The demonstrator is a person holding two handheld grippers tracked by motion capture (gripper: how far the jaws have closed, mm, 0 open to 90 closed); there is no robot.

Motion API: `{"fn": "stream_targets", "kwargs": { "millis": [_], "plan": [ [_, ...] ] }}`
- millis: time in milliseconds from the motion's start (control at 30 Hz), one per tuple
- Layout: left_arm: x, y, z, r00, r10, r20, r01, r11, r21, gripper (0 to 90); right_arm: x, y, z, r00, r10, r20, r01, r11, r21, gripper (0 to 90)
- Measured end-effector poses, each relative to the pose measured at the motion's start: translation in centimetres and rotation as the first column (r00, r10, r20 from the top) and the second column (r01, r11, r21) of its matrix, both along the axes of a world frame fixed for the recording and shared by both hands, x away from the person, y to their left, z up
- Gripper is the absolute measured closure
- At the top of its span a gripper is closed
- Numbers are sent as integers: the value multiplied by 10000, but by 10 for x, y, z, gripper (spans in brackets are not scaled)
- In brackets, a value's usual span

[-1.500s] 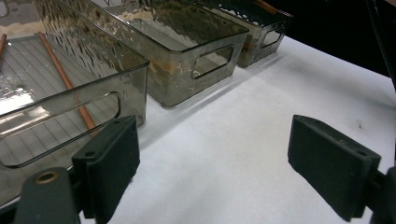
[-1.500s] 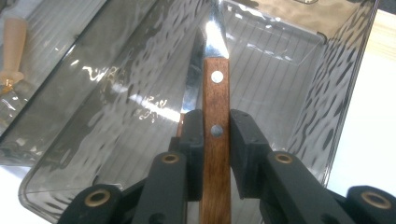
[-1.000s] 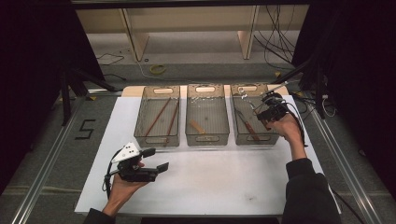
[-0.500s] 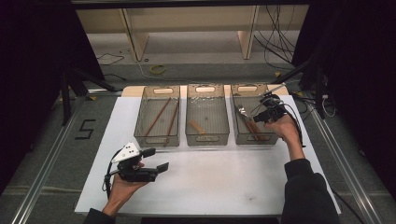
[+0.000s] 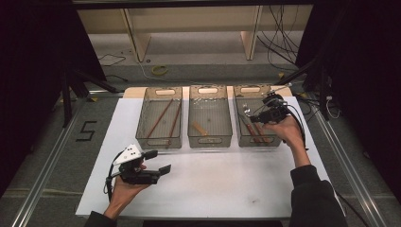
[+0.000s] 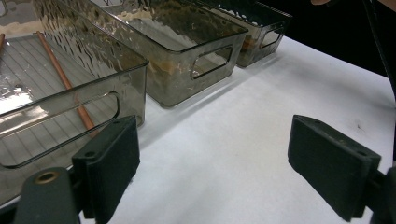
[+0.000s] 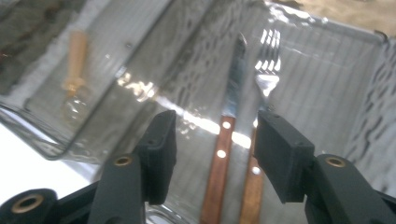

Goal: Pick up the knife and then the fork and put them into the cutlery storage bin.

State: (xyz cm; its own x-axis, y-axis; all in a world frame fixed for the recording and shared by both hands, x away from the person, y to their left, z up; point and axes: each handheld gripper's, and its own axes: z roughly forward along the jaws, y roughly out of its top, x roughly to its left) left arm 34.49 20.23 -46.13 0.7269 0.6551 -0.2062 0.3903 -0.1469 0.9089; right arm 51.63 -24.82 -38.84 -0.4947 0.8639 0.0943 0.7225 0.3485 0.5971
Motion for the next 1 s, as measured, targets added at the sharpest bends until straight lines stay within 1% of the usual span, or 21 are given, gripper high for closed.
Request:
{"fn": "stream_targets", "kwargs": {
  "millis": [33, 133, 333, 467, 633, 800, 1000],
  "plan": [
    [0, 0, 0, 10000, -12, 2, 12, 10000, -3, 160, -1, 1, 1, 10000, 54, 61, -55, 10000, 43, 481],
    [0, 0, 0, 10000, -11, 3, 11, 10000, -7, 160, -6, 6, 3, 9996, 208, 187, -216, 9989, 407, 465],
    [0, 0, 0, 10000, -10, 1, 10, 10000, -1, 160, -19, 17, 7, 9961, 618, 629, -646, 9970, 435, 435],
    [0, 0, 0, 10000, -12, 1, 12, 10000, 1, 160, -28, 24, 8, 9929, 798, 878, -860, 9939, 695, 427],
    [0, 0, 0, 10000, -14, -7, 14, 10000, 4, 160, -36, 29, 3, 9903, 1052, 906, -1150, 9871, 1118, 417],
    [1, 0, 0, 10000, -16, -29, 16, 10000, 12, 160, -44, 31, 1, 9889, 1041, 1057, -1166, 9859, 1202, 401],
    [1, -1, 0, 10000, -43, -44, 43, 10000, 13, 160, -54, 34, -2, 9863, 1159, 1174, -1325, 9805, 1451, 378]
  ]
}}
